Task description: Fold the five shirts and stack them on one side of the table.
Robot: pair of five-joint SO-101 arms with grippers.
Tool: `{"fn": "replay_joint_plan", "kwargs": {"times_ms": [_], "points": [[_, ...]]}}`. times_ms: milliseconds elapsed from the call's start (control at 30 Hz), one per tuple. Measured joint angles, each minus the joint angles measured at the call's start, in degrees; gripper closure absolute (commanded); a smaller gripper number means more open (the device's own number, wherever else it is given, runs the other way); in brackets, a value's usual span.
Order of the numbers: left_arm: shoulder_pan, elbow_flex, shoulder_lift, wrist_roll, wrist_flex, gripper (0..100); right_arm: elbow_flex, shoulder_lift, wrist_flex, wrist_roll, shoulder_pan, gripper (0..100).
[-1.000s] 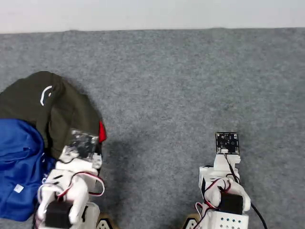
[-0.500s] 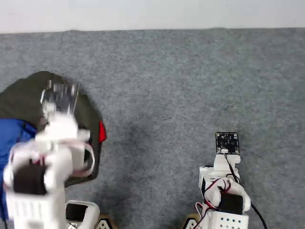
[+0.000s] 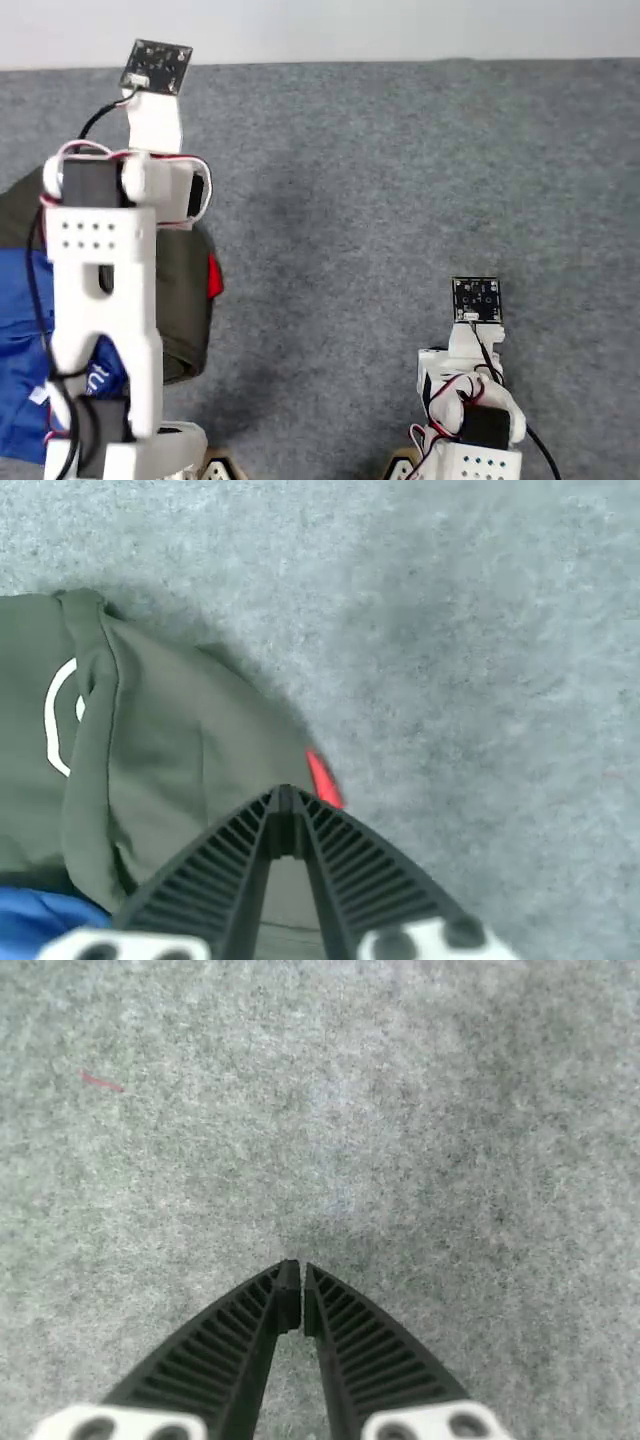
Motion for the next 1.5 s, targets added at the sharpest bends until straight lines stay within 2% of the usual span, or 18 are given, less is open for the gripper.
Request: {"fn": "replay_joint_plan", "kwargs": {"times_ms": [133,367,700,933,1300,1500], "points": [[-4.8,-0.2,2.9,-5.2,0.3,98,0.0,0.0,0.0,0.0,0.0,97.2],[-14.7,-0.2,3.1,-16.3,0.3,83,0.0,0.0,0.0,0.0,0.0,97.2],[-25.1,1.5,3.4,-31.3,0.4,81,0.0,0.0,0.0,0.0,0.0,97.2],[-26.8,8.5,3.4,-34.6,0.3,81,0.0,0.0,0.0,0.0,0.0,97.2],[-28.5,14.1,4.0,-34.5,-11.0,81,0.0,0.0,0.0,0.0,0.0,97.2],[-28.7,14.9,10.3,-34.5,-13.7,81,0.0,0.0,0.0,0.0,0.0,97.2]]}}
